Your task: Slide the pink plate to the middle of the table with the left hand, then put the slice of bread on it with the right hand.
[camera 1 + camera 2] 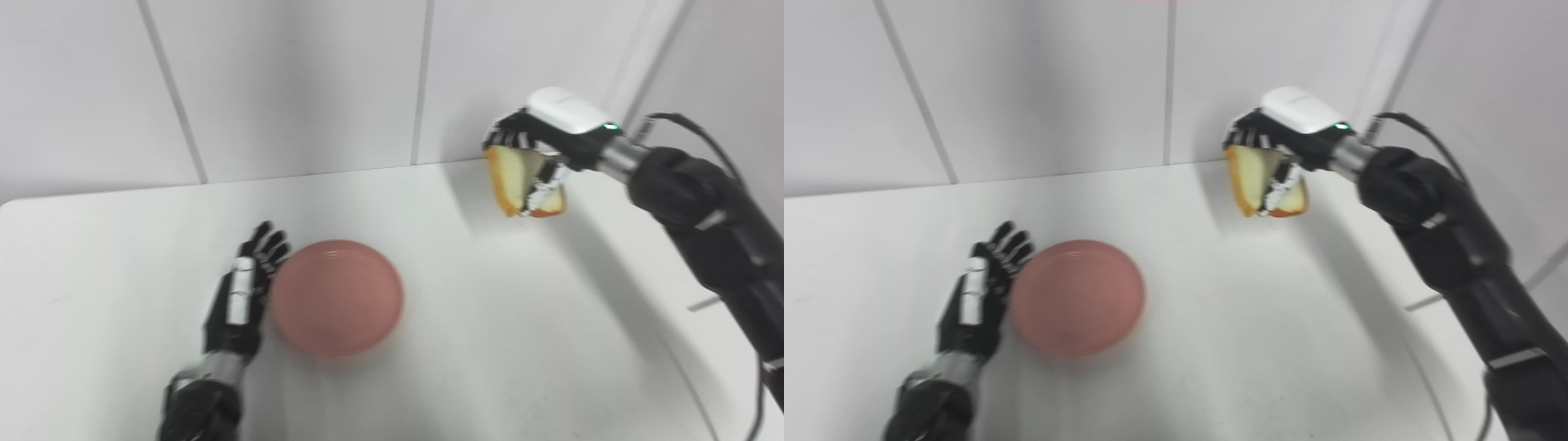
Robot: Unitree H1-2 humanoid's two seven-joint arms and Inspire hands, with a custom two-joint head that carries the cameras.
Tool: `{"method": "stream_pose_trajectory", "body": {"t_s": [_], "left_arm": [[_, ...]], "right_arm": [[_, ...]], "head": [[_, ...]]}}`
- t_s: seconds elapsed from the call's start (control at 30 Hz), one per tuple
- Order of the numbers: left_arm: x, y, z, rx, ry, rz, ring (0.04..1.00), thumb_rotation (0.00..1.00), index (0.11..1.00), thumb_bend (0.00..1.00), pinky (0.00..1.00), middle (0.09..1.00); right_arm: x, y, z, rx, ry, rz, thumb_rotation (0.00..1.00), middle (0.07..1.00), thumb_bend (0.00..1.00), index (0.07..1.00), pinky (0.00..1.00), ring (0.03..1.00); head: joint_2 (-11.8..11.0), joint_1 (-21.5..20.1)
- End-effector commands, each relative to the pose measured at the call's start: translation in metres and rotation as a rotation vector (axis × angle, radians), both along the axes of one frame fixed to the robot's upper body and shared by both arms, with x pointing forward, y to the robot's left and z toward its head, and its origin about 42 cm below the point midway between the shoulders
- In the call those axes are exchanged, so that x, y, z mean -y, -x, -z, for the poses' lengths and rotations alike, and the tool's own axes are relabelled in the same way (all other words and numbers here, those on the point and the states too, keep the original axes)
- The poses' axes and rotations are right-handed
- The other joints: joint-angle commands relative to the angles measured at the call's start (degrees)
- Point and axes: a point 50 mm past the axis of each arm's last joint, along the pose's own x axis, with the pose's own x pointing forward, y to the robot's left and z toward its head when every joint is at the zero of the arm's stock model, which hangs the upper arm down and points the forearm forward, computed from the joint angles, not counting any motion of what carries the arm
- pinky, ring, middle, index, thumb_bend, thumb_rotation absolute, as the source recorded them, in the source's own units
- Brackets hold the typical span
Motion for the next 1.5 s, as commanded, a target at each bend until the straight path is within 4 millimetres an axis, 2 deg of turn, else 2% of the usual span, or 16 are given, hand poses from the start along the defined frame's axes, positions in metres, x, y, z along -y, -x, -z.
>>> {"method": "stream_pose_trajectory", "body": {"t_s": [0.0, 0.17, 0.27, 0.37, 0.47, 0.6, 0.77, 1.03, 1.47], "left_arm": [[0.010, 0.003, -0.003, 0.038, -0.033, -0.039, 0.947, 0.94, 0.948, 0.66, 0.94, 0.943], [0.020, 0.005, -0.006, 0.095, -0.079, -0.100, 0.964, 1.00, 0.956, 0.66, 0.97, 0.956], [0.026, 0.006, -0.006, 0.115, -0.087, -0.115, 0.970, 0.99, 0.955, 0.68, 0.98, 0.962], [0.030, 0.006, -0.006, 0.118, -0.085, -0.132, 0.967, 0.98, 0.944, 0.72, 0.99, 0.958], [0.034, 0.006, -0.004, 0.123, -0.071, -0.139, 0.963, 1.00, 0.952, 0.69, 0.98, 0.961], [0.039, 0.005, -0.002, 0.134, -0.049, -0.153, 0.953, 1.00, 0.956, 0.66, 0.95, 0.960], [0.042, 0.007, -0.002, 0.136, -0.045, -0.176, 0.957, 1.00, 0.952, 0.68, 0.96, 0.959], [0.042, 0.008, -0.005, 0.157, -0.029, -0.237, 0.977, 1.00, 0.969, 0.68, 0.98, 0.975], [0.041, 0.012, -0.008, 0.174, -0.015, -0.289, 0.970, 1.00, 0.966, 0.73, 0.98, 0.977]], "right_arm": [[-0.013, 0.004, -0.029, 0.087, -0.042, -0.062, 0.00, 0.461, 0.53, 0.510, 0.37, 0.430], [-0.059, 0.004, -0.027, 0.036, -0.103, -0.169, 0.00, 0.460, 0.53, 0.512, 0.36, 0.428], [-0.089, 0.004, -0.024, -0.010, -0.138, -0.259, 0.00, 0.461, 0.53, 0.512, 0.36, 0.428], [-0.117, 0.004, -0.023, -0.053, -0.160, -0.344, 0.00, 0.448, 0.53, 0.518, 0.33, 0.396], [-0.136, 0.005, -0.022, -0.063, -0.161, -0.397, 0.00, 0.441, 0.53, 0.518, 0.30, 0.376], [-0.172, 0.010, -0.015, -0.084, -0.180, -0.448, 0.00, 0.435, 0.53, 0.519, 0.29, 0.366], [-0.206, 0.006, 0.003, -0.130, -0.187, -0.480, 0.00, 0.441, 0.53, 0.511, 0.29, 0.360], [-0.221, -0.011, 0.034, -0.200, -0.133, -0.456, 0.00, 0.442, 0.53, 0.511, 0.28, 0.365], [-0.235, -0.024, 0.070, -0.124, 0.131, -0.434, 0.00, 0.468, 0.53, 0.496, 0.32, 0.388]], "head": [[-0.22, 4.42], [-0.48, 8.54], [-0.64, 10.66], [-0.57, 11.17], [-0.40, 11.69], [0.33, 13.05], [0.99, 13.63], [1.52, 13.12], [2.25, 12.49]]}}
